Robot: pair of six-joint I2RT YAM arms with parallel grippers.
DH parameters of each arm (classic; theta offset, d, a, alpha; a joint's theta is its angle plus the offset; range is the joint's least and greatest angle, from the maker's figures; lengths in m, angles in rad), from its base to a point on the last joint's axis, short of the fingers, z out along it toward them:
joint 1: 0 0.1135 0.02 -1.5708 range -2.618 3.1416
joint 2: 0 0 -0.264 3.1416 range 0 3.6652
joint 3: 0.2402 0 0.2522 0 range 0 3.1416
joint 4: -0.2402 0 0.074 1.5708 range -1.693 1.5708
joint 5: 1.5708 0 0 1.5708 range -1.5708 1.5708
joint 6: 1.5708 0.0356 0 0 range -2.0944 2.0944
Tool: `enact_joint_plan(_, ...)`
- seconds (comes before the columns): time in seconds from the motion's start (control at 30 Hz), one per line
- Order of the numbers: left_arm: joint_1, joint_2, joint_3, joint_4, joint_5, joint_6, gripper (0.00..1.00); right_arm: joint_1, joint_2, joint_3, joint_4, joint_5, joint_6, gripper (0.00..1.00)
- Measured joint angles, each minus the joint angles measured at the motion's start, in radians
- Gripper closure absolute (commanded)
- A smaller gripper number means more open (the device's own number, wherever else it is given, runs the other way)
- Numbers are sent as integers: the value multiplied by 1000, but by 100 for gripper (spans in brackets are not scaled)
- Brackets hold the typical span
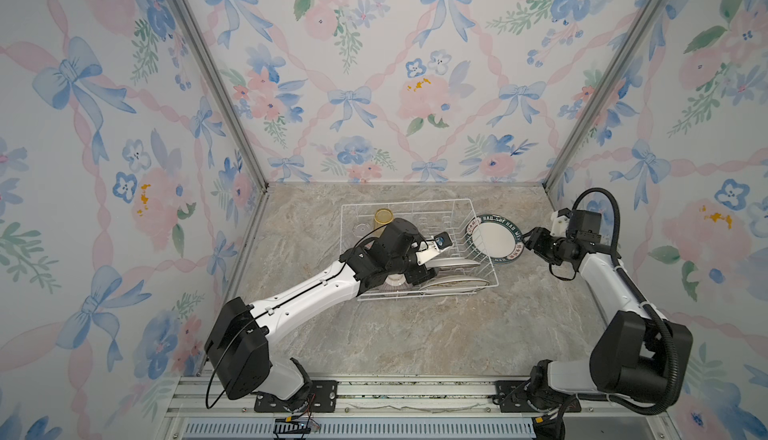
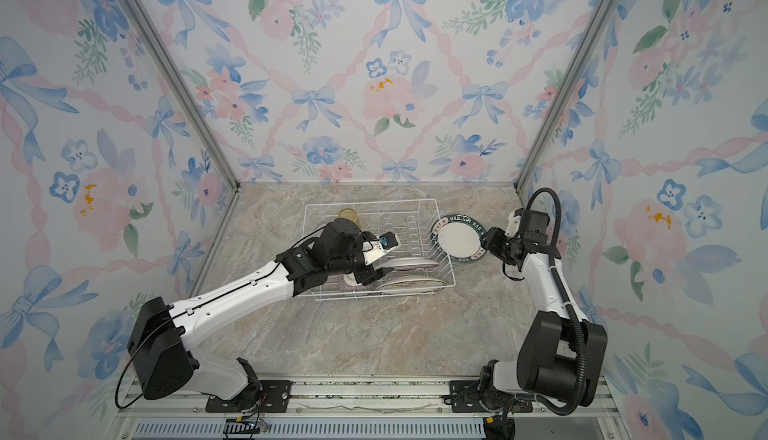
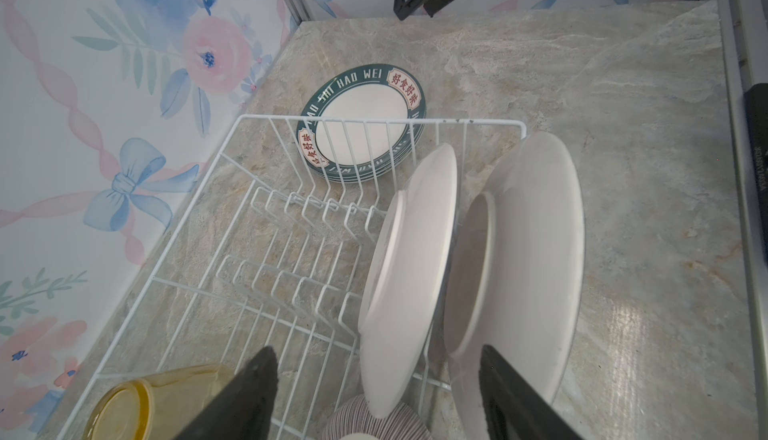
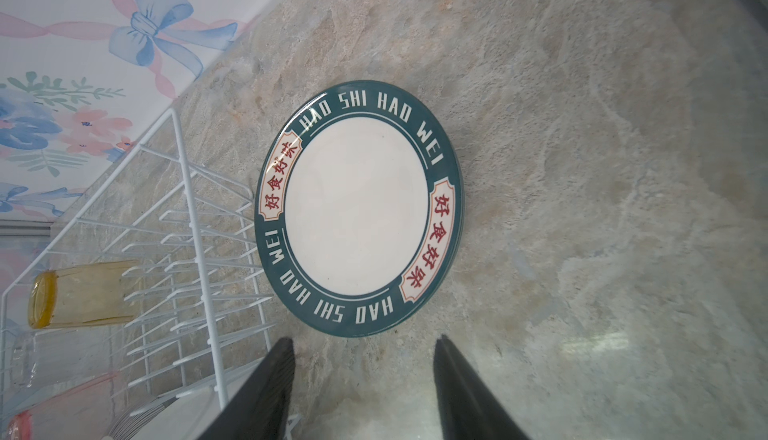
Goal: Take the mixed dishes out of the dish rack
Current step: 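Close the left gripper on the red-lettered plate's rim in the rack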
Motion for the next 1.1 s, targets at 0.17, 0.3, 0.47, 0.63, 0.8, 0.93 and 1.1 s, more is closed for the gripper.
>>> enact_joint_plan(0.17,-3,51,12,-7,4,18,31,0,-22,0,0,0,0,44)
enact_joint_plan(0.3,-3,80,24,-9,4,26,36,0,-35,0,0,0,0,44)
enact_joint_plan(0.47,-3,112,48,-8,3,40,47,0,-41,0,0,0,0,44)
enact_joint_plan(0.63,-3,153,76,-17,4,55,57,0,-43,0,0,0,0,44)
enact_joint_plan(0.8,-3,188,102,-30,5,64,81,-6,-51,0,1,-8,0,44)
enact_joint_plan(0.93,4,206,132,-7,-53,93,93,-16,-59,-5,2,-16,0,44)
enact_joint_plan(1.1,-2,225,152,-8,-71,106,95,-17,-64,-9,5,-23,0,44)
